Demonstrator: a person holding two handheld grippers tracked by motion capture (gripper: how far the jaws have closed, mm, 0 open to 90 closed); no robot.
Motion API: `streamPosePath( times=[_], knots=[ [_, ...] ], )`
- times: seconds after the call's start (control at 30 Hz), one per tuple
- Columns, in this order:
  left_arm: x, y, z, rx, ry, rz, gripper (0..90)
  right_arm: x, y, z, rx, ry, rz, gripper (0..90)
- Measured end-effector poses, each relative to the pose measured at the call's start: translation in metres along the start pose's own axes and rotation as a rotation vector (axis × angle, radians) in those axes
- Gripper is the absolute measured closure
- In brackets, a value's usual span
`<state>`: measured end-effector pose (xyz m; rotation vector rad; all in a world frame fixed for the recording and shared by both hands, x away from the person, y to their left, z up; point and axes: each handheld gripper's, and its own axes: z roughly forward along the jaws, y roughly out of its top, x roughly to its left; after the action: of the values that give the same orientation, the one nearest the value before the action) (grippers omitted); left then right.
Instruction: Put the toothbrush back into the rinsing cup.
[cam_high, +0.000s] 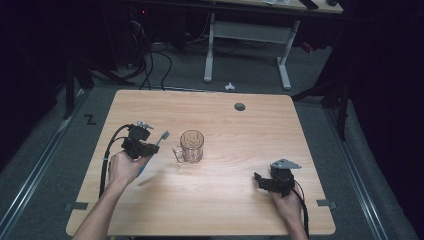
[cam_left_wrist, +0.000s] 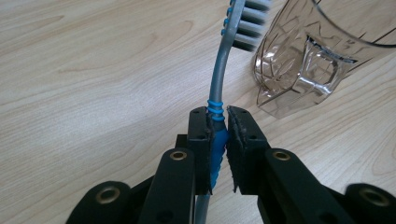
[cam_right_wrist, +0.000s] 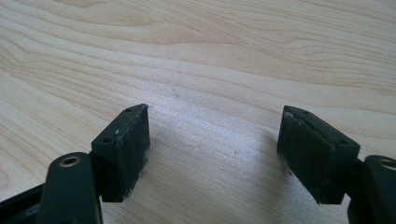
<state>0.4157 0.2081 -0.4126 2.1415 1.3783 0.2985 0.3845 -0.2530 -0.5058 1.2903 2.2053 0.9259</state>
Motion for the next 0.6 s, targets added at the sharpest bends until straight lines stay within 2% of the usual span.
streamPosePath(
  times=[0.2,0.6],
  knots=[
    [-0.002,0.000,-0.001,-0.014,-0.009,0.008,80.0,0.000,0.000,0.000,0.000,0.000,0.000,25.5],
    [-0.011,0.003,-0.009,-0.077,-0.023,0.031,80.0,0.000,0.000,0.000,-0.001,-0.001,0.002,25.5]
  ],
)
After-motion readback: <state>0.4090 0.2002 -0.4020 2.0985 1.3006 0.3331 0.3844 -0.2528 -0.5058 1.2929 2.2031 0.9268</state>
